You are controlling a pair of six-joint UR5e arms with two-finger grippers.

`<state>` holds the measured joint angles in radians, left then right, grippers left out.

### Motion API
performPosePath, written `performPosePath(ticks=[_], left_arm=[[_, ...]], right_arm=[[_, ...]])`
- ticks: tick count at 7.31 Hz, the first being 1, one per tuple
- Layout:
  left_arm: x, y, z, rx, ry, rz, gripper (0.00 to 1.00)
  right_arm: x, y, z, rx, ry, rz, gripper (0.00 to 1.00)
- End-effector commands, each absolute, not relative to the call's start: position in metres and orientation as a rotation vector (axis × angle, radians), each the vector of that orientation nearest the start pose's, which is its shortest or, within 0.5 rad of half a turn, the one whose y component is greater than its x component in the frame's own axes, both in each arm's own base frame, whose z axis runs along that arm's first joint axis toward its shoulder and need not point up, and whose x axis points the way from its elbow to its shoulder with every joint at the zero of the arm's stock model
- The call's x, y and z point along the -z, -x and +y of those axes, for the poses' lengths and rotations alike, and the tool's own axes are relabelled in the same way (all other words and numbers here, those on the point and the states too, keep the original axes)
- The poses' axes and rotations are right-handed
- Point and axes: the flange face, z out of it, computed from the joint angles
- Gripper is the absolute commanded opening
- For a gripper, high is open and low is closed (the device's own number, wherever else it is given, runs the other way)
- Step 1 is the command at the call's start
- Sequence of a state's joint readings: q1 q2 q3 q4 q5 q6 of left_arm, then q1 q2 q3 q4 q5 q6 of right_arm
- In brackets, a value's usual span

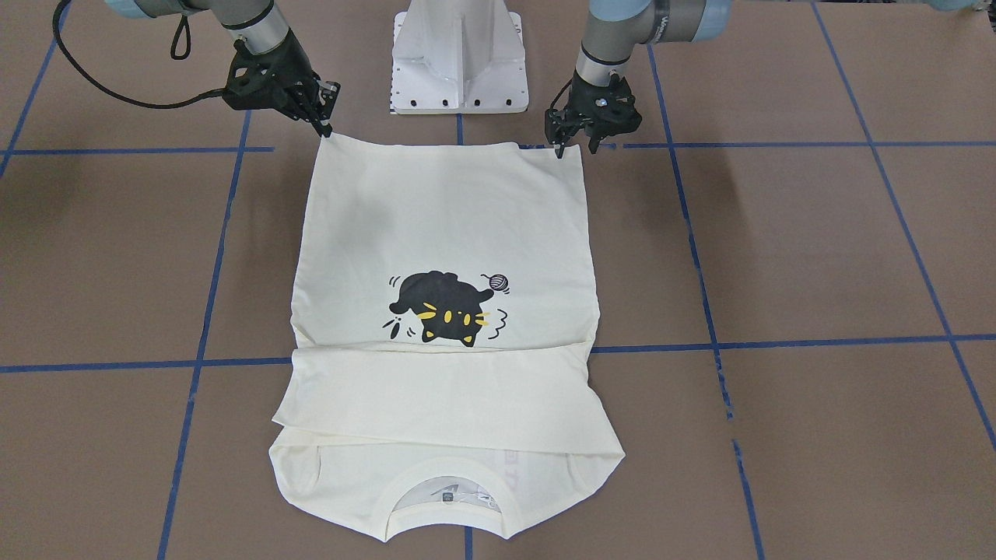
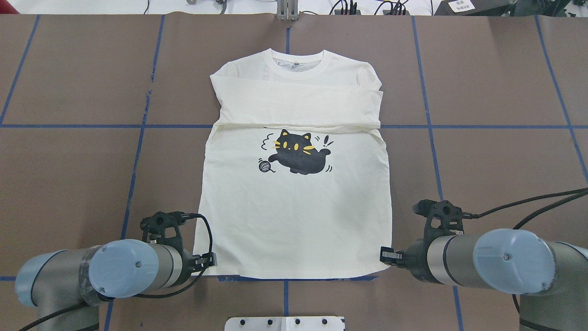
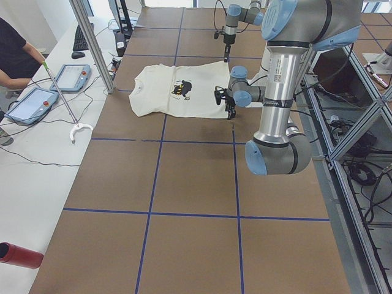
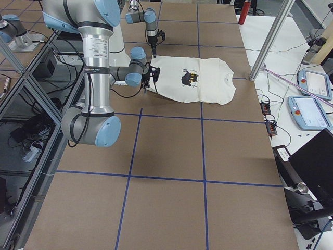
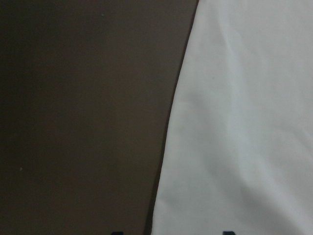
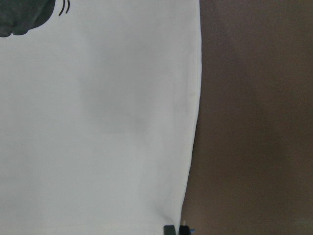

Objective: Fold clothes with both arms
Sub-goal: 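Slide both grippers down to the hem corners and grasp them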

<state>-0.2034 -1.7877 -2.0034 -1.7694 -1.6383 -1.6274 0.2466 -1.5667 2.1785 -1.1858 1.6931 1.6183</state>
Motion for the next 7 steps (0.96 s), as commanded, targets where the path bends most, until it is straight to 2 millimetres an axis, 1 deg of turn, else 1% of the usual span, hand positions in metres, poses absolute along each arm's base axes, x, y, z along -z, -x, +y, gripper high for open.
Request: performPosePath(ticks=[1, 2, 4, 5, 6, 7], left_arm=[[-0.338, -0.512, -0.234, 0.216, 0.003, 0.837, 0.59], [-0.338, -0.512, -0.234, 0.216, 0.003, 0.837, 0.51], [-0.338, -0.510, -0.234, 0.214, 0.002, 0.837, 0.22], [-0.339, -0.510, -0.233, 0.212, 0.001, 0.835, 0.09], [-0.339, -0.515, -0.222, 0.191, 0.011, 0.826, 0.04], [-0.335, -0.514, -0.219, 0.189, 0.009, 0.815, 0.00]], right_arm=[[-0.332, 0.414, -0.233, -0.212, 0.017, -1.005, 0.00], [-0.332, 0.413, -0.234, -0.215, 0.015, -1.005, 0.00], [-0.333, 0.410, -0.236, -0.217, 0.018, -1.004, 0.00], [-0.332, 0.407, -0.239, -0.217, 0.034, -1.006, 0.00], [-0.333, 0.406, -0.240, -0.221, 0.036, -1.005, 0.00], [-0.334, 0.405, -0.241, -0.220, 0.038, -1.004, 0.00]])
